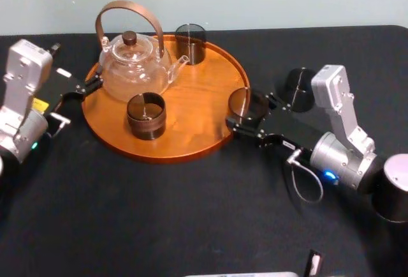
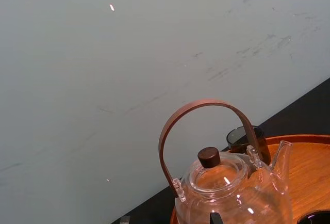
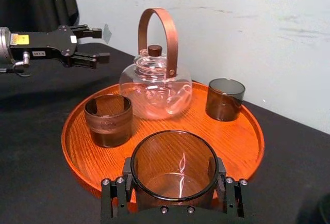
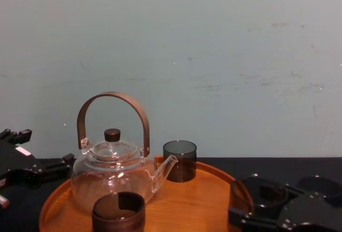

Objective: Pick up the glass from the table and place it on the tray.

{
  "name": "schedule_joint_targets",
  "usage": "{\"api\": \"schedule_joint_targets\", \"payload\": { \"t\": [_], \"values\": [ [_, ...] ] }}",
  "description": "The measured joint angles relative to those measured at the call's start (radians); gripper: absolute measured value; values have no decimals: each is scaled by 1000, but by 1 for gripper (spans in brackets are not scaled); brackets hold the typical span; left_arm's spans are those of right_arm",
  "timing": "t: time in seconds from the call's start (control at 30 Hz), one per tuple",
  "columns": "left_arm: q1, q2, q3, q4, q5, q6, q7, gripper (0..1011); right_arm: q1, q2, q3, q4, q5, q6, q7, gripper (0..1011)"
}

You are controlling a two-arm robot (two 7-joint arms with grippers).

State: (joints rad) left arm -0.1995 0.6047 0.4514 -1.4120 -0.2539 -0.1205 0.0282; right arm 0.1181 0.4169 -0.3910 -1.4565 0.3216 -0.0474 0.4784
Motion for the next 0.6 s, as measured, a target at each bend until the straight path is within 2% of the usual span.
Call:
{"api": "schedule_joint_targets", "payload": {
  "t": [0.27, 0.6],
  "values": [
    [0, 0, 0, 0, 0, 0, 0, 1001, 44, -25, -26, 38, -4, 1, 13, 904],
    [0, 0, 0, 0, 0, 0, 0, 1001, 114, -67, -68, 119, -17, -20, 37, 904]
  ]
}}
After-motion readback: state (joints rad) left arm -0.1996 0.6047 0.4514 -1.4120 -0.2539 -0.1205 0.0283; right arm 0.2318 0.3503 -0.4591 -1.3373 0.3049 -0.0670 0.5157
